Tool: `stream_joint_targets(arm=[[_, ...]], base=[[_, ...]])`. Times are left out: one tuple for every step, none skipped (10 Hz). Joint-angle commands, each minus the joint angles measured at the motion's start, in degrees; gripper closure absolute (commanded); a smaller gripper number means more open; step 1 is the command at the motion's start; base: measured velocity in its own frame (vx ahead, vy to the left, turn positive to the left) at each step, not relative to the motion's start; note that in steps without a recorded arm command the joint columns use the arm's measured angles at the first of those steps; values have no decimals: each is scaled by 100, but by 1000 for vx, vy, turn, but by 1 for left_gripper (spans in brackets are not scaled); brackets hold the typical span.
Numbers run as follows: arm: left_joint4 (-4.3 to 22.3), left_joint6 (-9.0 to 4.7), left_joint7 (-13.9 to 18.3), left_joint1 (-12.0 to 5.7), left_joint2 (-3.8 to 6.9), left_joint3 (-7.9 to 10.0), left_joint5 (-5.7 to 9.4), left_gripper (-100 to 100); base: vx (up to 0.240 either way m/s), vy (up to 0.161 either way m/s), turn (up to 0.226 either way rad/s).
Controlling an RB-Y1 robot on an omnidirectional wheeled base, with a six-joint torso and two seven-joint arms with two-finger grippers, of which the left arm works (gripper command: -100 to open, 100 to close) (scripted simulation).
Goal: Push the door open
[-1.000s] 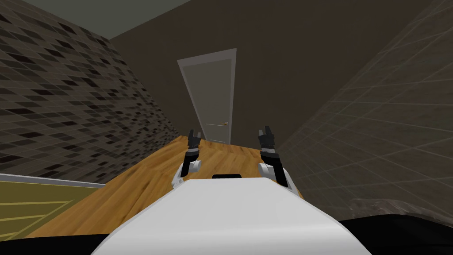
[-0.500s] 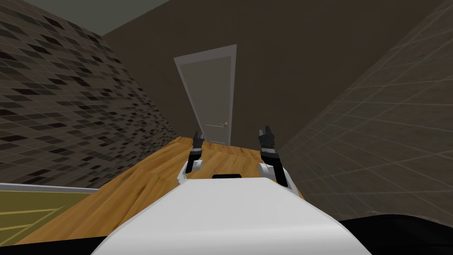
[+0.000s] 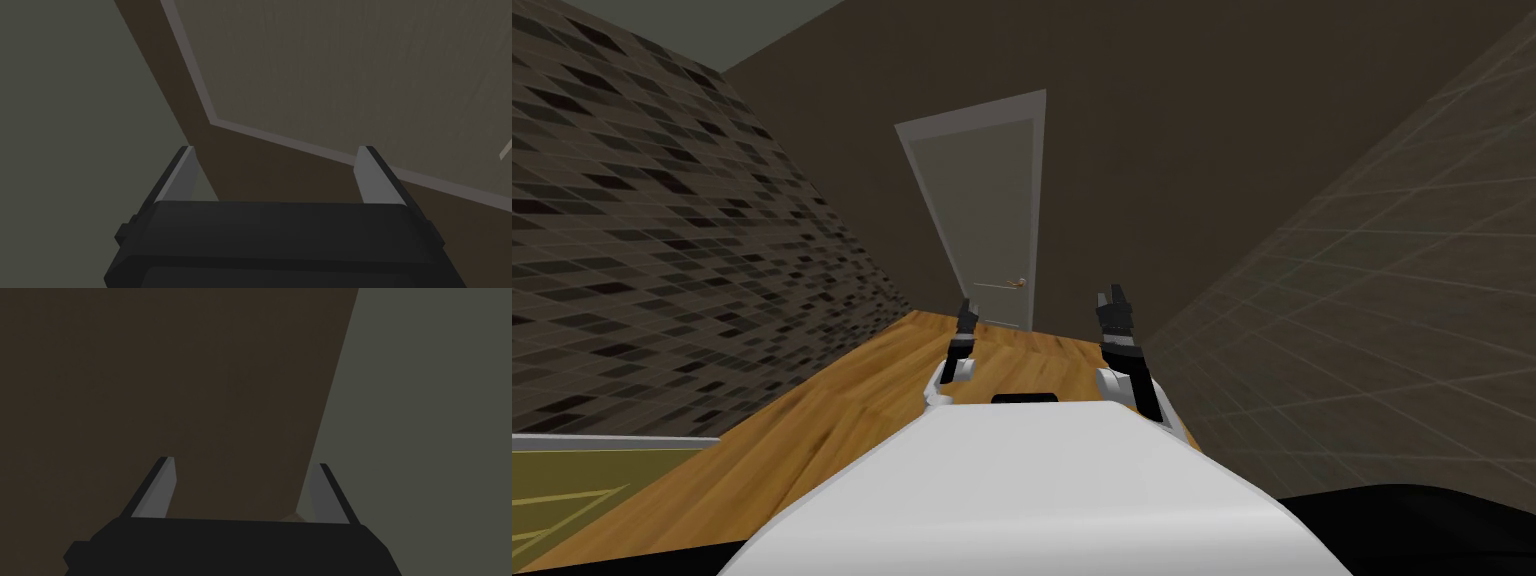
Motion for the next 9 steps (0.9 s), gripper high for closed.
stream_joint_targets(arm=[[286, -9, -32, -142, -10, -29, -23, -100], [437, -17, -46, -228, -10, -44, -34, -100], [645, -26, -60, -315, -13, -59, -46, -100], [811, -34, -75, -402, -16, -73, -57, -100], [1005, -43, -89, -488, -20, -88, -69, -100], [1056, -43, -89, -488, -20, -88, -69, -100], [1246, -51, -103, -575, -23, -102, -80, -100], [1396, -60, -117, -661, -27, -117, -92, -100], [1434, -60, -117, -661, -27, -117, -92, -100]], base=[[105, -1, -7], [116, -7, -8], [110, -18, -8], [91, -19, -5], [103, -19, -8], [66, -13, -2], [48, -7, -3], [70, -7, -7], [54, -6, -5]])
